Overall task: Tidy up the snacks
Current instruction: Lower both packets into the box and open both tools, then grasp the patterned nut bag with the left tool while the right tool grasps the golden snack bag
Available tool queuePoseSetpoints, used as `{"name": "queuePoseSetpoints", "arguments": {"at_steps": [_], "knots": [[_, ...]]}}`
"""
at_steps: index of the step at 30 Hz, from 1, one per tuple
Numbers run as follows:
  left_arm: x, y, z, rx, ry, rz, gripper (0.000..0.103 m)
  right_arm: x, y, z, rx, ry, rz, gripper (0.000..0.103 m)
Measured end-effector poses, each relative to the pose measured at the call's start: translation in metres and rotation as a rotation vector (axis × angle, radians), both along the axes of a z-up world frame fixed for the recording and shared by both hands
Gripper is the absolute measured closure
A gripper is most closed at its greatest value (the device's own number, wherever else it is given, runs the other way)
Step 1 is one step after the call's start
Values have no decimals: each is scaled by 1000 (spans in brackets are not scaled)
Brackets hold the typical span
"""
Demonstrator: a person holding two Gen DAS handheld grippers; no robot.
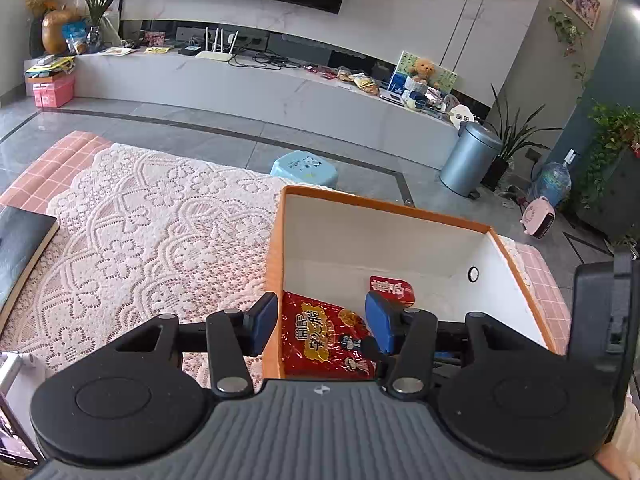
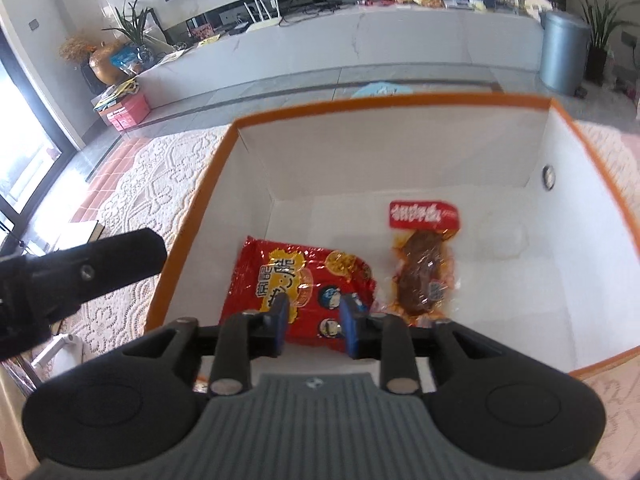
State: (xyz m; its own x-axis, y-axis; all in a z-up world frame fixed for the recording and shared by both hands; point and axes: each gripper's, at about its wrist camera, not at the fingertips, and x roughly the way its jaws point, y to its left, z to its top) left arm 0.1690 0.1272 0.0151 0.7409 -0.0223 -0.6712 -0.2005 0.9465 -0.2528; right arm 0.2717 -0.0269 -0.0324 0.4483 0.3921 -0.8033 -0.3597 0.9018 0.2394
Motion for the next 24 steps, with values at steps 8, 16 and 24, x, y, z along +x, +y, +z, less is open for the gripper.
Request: {"name": "queuePoseSetpoints", "arguments": {"at_steps": [8, 16, 24], "knots": [[-19, -14, 20, -15, -19, -50, 41, -25, -26, 30, -14, -91, 7, 58], [-47, -36, 39, 8, -12, -134, 39, -73, -62, 63, -34, -197, 27, 40], [-83, -54, 29, 15, 23, -199, 39, -125, -98, 70, -36, -225, 36, 20]]}}
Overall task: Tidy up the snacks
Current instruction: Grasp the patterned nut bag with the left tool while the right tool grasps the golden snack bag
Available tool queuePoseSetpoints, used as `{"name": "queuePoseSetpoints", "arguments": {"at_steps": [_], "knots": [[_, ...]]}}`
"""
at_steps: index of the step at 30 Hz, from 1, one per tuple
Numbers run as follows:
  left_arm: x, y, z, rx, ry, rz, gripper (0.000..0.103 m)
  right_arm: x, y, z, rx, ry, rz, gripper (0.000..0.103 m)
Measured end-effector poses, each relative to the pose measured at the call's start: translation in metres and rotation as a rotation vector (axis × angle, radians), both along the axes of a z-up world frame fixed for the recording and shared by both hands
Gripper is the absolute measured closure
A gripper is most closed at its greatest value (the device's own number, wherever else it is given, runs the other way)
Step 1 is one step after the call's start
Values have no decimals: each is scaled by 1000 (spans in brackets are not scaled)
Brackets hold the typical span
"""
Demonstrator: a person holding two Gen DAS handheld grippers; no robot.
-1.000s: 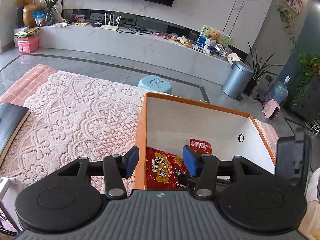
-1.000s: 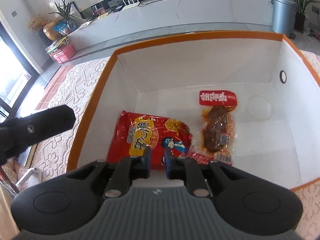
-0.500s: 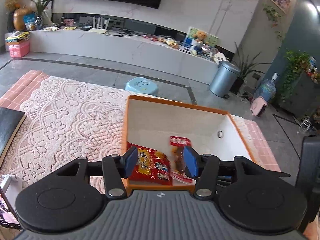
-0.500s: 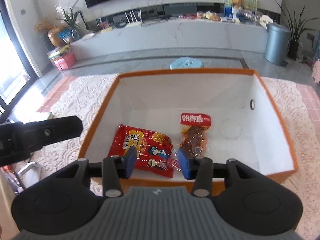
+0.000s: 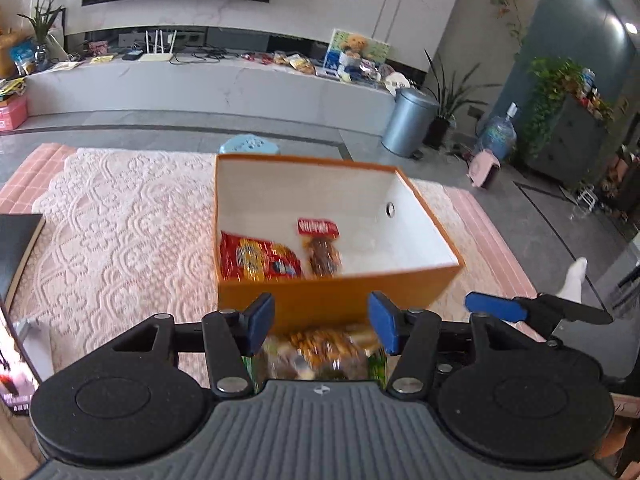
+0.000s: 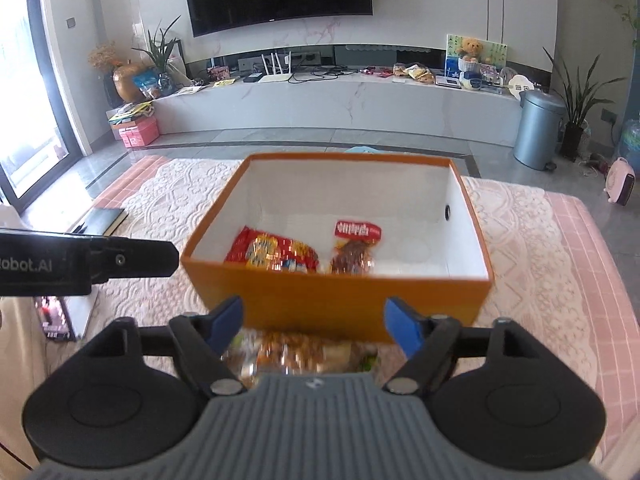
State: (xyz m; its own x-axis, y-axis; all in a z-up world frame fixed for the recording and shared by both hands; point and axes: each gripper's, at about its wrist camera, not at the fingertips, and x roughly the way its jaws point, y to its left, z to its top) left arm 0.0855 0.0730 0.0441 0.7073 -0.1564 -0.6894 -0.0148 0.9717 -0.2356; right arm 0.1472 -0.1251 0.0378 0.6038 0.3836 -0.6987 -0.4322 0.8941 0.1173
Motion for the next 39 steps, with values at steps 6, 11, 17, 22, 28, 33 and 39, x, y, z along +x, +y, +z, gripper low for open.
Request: {"name": "queuePoseSetpoints", "arguments": {"at_steps": [6, 11, 17, 22, 28, 33, 39], "knots": [[-26, -6, -13, -14, -10, -22, 39, -25, -20, -14, 5, 39, -7, 20], [-38, -11, -29, -26, 40, -62, 39, -39, -34, -34, 21, 105, -33, 19], [-50, -6, -48, -30, 59, -69, 39, -50, -40, -54, 26, 157, -67, 18], [-56, 9, -62, -89, 68, -53, 29, -55, -41, -65, 31, 148, -80, 18], [-51, 20, -69, -82, 92, -36, 25, -52, -40, -76, 22, 144, -100, 20], [-43, 15, -79, -52, 140, -52, 25, -46, -39, -83, 27, 180, -88, 21], [-25, 4, -102, 46, 288, -75, 25, -40, -31, -92, -11, 193, -60, 23]]}}
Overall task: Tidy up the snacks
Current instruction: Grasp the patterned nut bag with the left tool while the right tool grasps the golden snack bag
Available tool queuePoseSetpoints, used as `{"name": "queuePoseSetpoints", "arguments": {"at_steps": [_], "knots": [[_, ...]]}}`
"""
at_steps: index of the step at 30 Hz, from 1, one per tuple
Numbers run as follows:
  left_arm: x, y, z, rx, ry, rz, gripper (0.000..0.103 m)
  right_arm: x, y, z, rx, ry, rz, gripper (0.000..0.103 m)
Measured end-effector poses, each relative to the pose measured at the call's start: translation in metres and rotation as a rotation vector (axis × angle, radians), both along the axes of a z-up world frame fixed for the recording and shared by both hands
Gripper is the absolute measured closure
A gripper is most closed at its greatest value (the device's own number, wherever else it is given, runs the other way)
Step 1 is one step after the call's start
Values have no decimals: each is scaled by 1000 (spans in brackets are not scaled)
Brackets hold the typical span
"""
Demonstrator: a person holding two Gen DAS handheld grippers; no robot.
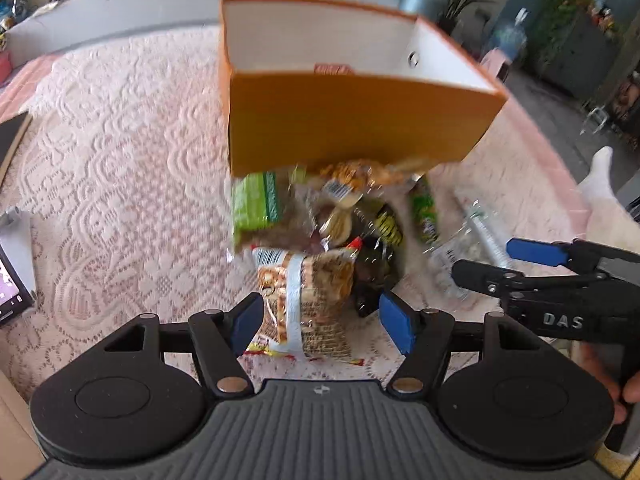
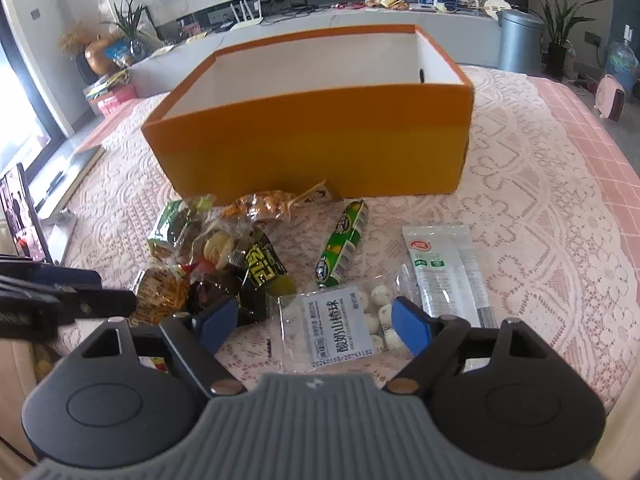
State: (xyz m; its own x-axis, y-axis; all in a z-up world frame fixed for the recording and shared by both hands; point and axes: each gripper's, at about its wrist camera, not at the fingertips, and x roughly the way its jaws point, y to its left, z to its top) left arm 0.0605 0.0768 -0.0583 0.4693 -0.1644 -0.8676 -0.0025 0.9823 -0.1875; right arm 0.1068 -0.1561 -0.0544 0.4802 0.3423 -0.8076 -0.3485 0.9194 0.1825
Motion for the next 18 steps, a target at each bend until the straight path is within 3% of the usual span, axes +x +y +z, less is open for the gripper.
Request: {"name": "queuePoseSetpoints", "arguments": {"at_steps": [3, 7, 14, 18], "knots": [[6, 3, -12, -31, 30, 23, 25, 1, 4, -5, -14, 7, 19, 26], [11, -1, -20, 31, 37, 39, 27, 0, 7, -12, -45, 8, 38, 26], [15, -3, -31, 38, 44, 42, 30, 6, 4, -19, -21, 29, 23, 26], [15, -3, -31, 41, 29, 40, 40, 7, 5, -19, -5, 25, 26, 26]]}}
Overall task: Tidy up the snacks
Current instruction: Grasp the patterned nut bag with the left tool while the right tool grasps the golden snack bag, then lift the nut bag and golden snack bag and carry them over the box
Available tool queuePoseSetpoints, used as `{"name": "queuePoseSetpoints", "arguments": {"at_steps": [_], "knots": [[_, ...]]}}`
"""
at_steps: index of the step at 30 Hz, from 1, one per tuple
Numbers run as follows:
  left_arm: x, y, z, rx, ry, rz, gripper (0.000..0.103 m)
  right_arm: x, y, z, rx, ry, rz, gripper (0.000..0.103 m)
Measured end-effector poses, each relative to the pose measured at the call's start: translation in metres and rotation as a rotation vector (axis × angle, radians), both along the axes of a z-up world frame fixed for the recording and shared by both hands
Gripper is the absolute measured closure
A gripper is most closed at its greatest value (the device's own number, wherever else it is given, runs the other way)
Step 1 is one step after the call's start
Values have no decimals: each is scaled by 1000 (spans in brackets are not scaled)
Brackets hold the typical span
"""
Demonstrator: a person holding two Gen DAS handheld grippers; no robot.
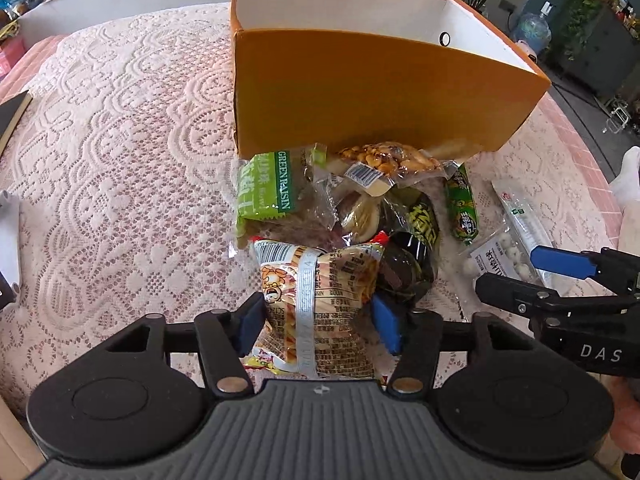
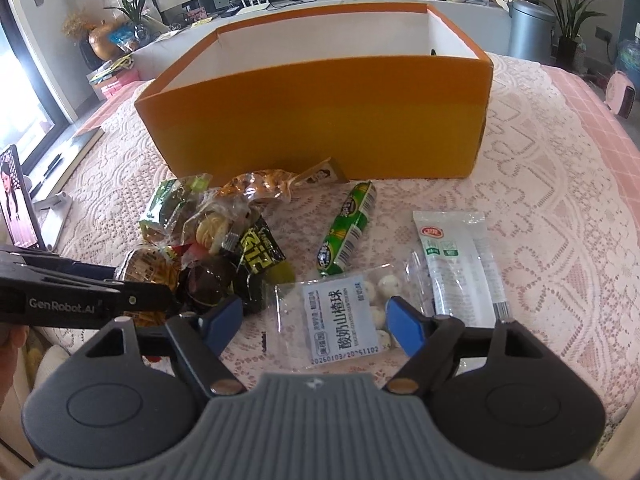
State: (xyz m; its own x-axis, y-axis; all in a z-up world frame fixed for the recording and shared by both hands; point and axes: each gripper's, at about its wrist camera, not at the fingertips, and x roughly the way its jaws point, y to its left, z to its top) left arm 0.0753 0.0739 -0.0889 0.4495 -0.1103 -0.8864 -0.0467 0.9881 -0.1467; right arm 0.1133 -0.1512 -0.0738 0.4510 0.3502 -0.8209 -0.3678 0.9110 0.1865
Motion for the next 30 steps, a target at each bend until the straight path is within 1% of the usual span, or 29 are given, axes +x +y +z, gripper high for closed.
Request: {"name": "queuePoseSetpoints", "arguments": {"at_steps": [1, 2, 3, 4, 7, 10, 14, 16, 18, 20, 24, 27, 30], "knots": [[0, 0, -1, 12, -2, 0, 44, 0, 1, 0, 4, -1, 2, 26], [0, -1, -1, 25, -5, -1, 45, 1, 1, 0, 9, -1, 3, 26], [-1, 0, -1, 29, -9, -1, 49, 1, 2, 0, 12, 0, 3, 26], [-2, 1, 0, 28, -14, 1, 57, 2, 2, -1, 17, 2, 4, 26], [-5, 3, 5, 23, -28, 15, 62, 3, 4, -1, 32, 9, 2, 26], [-8, 3, 16, 21, -69, 18, 63, 6, 6, 0, 45, 8, -2, 25], [-10, 7, 30, 1, -114, 36, 64, 11, 7, 4, 91, 20, -16, 25], [-9, 10, 37, -15, -134, 51, 64, 15, 7, 6, 114, 29, -34, 22], [-8, 11, 44, -34, -158, 68, 64, 20, 8, 7, 127, 37, -58, 21], [-3, 12, 50, -32, -180, 85, 64, 27, 9, 7, 143, 53, -84, 21], [10, 14, 54, -30, -196, 109, 64, 44, 10, 6, 207, 107, -144, 19], [20, 16, 52, -34, -197, 124, 64, 55, 12, 4, 213, 134, -191, 20], [27, 18, 46, -29, -188, 135, 64, 63, 15, 0, 227, 150, -206, 21]]}}
